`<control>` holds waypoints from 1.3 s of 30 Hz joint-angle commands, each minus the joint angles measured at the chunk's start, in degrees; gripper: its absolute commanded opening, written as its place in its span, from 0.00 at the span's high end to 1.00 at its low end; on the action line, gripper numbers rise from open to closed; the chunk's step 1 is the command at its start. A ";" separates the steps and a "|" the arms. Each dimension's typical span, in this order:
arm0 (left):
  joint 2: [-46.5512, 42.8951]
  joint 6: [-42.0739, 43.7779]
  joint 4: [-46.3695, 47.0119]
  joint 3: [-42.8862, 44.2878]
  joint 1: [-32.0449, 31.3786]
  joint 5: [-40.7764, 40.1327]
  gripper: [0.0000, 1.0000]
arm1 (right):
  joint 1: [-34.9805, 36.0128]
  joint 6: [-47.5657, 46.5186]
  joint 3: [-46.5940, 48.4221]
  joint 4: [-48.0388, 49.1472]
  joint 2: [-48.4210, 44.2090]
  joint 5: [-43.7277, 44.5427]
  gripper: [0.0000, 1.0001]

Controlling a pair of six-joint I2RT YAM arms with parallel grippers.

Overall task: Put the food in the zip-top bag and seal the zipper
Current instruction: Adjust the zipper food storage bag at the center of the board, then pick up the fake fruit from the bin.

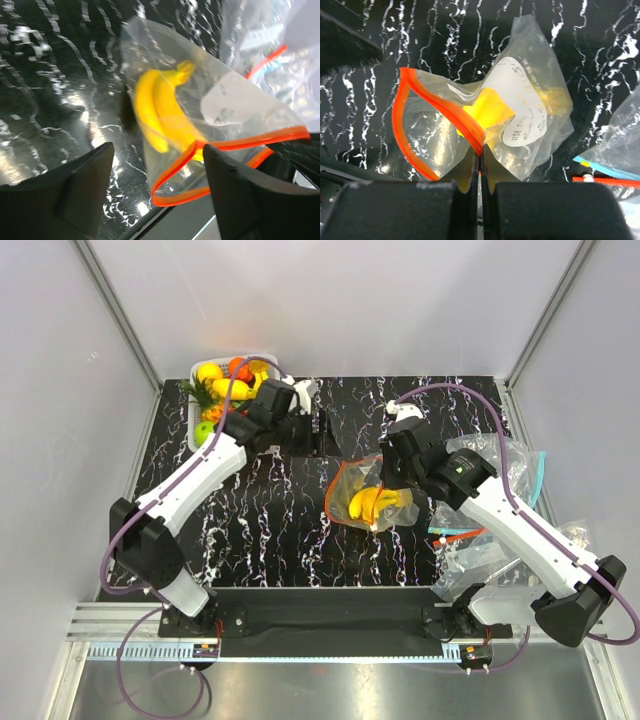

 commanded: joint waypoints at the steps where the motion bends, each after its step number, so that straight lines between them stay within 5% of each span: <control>1: -5.87 1.55 0.68 0.21 2.60 -3.87 0.17 | -0.23 -0.20 0.61 3.78 -0.27 -1.06 1.00; 4: -9.12 2.26 -1.69 0.03 5.94 -10.18 0.01 | -0.23 -0.46 1.14 3.51 -0.27 -0.89 1.00; 10: -10.19 6.99 -8.55 4.23 16.92 -28.48 0.01 | -0.23 -0.64 0.70 4.30 -0.88 -2.46 1.00; 15: -5.27 9.46 -9.96 7.32 21.94 -32.26 0.01 | -0.32 -1.34 1.23 4.13 -0.88 -3.26 1.00; 25: 8.53 12.54 -7.24 11.80 22.38 -39.55 0.04 | -0.23 -2.66 3.07 2.10 -0.97 -4.57 1.00; 39: 16.88 14.30 -1.96 14.79 22.39 -37.19 0.11 | -0.23 -3.80 0.88 4.74 -0.01 -5.63 1.00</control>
